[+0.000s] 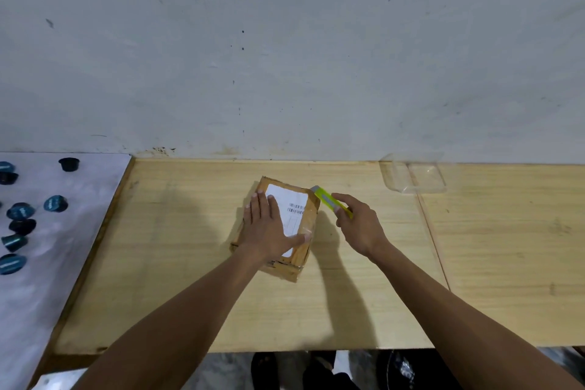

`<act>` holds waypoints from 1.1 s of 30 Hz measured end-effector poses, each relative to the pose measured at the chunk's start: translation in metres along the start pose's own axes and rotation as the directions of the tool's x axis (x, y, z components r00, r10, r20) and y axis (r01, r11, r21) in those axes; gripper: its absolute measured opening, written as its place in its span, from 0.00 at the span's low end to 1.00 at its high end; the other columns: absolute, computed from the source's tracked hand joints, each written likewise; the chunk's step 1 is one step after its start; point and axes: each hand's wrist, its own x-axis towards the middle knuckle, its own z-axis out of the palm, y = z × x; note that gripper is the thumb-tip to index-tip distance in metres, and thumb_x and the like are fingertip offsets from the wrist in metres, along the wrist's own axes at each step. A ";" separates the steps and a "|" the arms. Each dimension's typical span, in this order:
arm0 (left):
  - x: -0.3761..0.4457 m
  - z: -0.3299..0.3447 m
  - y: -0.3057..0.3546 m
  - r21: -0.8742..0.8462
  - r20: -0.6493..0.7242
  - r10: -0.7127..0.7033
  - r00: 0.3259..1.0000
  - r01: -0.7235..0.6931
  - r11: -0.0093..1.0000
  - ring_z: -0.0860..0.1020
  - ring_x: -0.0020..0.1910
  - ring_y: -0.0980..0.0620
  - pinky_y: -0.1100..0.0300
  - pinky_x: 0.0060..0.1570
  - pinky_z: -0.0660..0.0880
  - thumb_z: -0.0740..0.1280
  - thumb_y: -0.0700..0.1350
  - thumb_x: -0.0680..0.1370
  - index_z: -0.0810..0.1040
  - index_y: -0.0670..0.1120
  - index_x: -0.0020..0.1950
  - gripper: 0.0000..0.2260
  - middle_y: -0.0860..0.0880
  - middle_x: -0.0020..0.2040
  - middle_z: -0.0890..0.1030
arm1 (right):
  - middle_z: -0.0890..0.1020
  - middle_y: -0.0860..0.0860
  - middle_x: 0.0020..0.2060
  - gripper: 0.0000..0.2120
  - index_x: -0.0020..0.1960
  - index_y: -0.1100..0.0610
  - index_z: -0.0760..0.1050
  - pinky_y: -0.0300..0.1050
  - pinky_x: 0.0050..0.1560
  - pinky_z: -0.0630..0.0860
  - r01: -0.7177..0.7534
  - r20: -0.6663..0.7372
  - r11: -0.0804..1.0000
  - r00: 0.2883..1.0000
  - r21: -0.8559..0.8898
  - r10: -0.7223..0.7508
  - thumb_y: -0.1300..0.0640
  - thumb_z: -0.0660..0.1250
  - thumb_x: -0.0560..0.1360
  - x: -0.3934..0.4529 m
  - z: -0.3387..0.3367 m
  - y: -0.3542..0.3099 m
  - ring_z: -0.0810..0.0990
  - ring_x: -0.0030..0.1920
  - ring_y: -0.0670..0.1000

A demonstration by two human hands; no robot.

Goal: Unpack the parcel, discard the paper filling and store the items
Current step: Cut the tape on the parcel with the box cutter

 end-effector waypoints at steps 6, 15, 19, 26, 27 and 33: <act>0.022 -0.019 -0.033 0.114 0.072 0.227 0.971 -0.234 0.966 0.33 0.77 0.46 0.49 0.75 0.36 0.48 0.83 0.56 0.38 0.43 0.79 0.64 0.43 0.78 0.33 | 0.78 0.47 0.37 0.15 0.67 0.52 0.74 0.40 0.36 0.71 -0.004 -0.001 1.000 1.000 0.004 0.004 0.56 0.60 0.81 -0.004 -0.003 0.012 0.77 0.35 0.45; 0.021 -0.019 -0.029 0.013 0.114 0.154 0.981 -0.157 0.988 0.30 0.76 0.43 0.45 0.75 0.35 0.65 0.70 0.70 0.37 0.44 0.79 0.53 0.41 0.78 0.32 | 0.79 0.49 0.40 0.16 0.68 0.52 0.73 0.43 0.41 0.71 -0.016 0.006 1.000 1.000 0.014 0.016 0.55 0.59 0.81 0.000 -0.003 0.019 0.78 0.41 0.52; 0.001 0.004 -0.012 -0.166 -0.109 -0.096 0.989 0.077 0.983 0.31 0.76 0.42 0.45 0.75 0.35 0.58 0.64 0.77 0.41 0.42 0.79 0.43 0.41 0.78 0.35 | 0.79 0.48 0.37 0.16 0.68 0.51 0.73 0.42 0.36 0.71 -0.014 0.013 0.999 1.000 0.035 0.014 0.56 0.59 0.81 0.005 0.001 0.017 0.77 0.36 0.48; 0.002 0.020 -0.016 -0.183 -0.254 -0.204 0.945 0.160 0.970 0.37 0.78 0.42 0.46 0.76 0.38 0.43 0.76 0.69 0.44 0.41 0.79 0.51 0.39 0.79 0.42 | 0.79 0.48 0.35 0.15 0.67 0.50 0.73 0.43 0.35 0.72 -0.008 0.039 0.999 0.999 0.034 0.007 0.56 0.59 0.81 0.011 0.004 0.012 0.76 0.34 0.48; 0.005 0.019 -0.020 -0.157 -0.272 -0.176 0.946 0.136 0.978 0.39 0.78 0.42 0.46 0.76 0.40 0.43 0.76 0.68 0.46 0.40 0.79 0.50 0.38 0.79 0.44 | 0.79 0.48 0.35 0.15 0.67 0.50 0.73 0.43 0.35 0.72 -0.010 0.043 0.999 0.999 0.033 0.008 0.56 0.58 0.81 0.012 0.004 0.012 0.76 0.34 0.48; 0.018 0.010 -0.054 0.006 -0.276 0.052 0.960 -0.052 0.999 0.44 0.79 0.42 0.47 0.76 0.44 0.41 0.79 0.67 0.51 0.42 0.79 0.53 0.41 0.80 0.48 | 0.78 0.48 0.35 0.16 0.68 0.51 0.71 0.44 0.36 0.73 -0.001 0.061 1.000 0.998 0.024 -0.001 0.56 0.58 0.82 0.020 0.007 0.013 0.75 0.34 0.48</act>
